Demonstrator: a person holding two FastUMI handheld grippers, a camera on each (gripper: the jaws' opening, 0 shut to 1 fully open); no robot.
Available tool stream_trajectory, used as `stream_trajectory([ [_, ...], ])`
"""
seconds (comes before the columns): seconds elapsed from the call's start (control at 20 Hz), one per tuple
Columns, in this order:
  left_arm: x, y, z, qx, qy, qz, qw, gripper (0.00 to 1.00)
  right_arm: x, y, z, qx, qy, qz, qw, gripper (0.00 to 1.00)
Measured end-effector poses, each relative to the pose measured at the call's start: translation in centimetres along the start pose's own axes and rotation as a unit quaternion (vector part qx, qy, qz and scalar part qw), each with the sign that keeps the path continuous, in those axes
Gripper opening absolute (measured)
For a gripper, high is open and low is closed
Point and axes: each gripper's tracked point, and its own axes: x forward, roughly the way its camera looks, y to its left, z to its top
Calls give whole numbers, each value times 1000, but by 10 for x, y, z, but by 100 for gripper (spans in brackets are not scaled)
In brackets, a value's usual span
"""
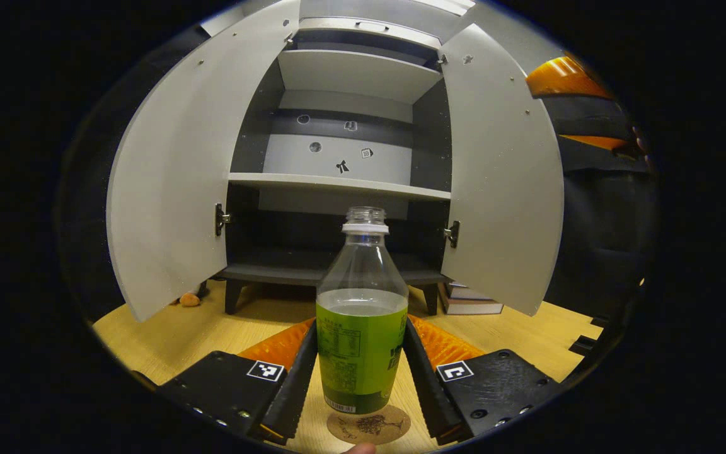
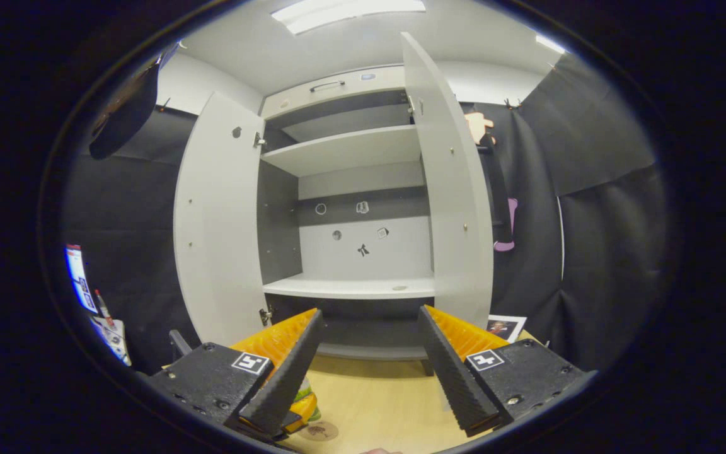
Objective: Grasp the bottle in the cabinet with the left hand and place it on the coaster, then close the right door with the right hand and the left door with the left hand.
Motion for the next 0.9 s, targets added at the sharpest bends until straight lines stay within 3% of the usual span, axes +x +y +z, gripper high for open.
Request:
stream_trajectory([
  [0.3,-9,-12,-25,32,-16,6,999,73,0,6,-11,-2,19,3,1000,99],
  [0.4,-8,-14,-35,23,-12,1,1000,73,-1,7,-15,0,23,2,1000,94],
  [0.45,-9,-14,-39,18,-6,3,1000,72,-1,7,-14,2,23,1,1000,99],
  [0.5,-10,-14,-34,17,-18,3,1000,73,-1,7,-13,3,21,1,1000,94],
  [0.6,-10,-14,-38,14,-14,0,1000,73,-1,8,-12,2,19,-1,1000,98],
  [0.9,-14,-13,-38,11,-22,-9,1000,73,-1,14,-16,-2,23,-6,1000,99],
])
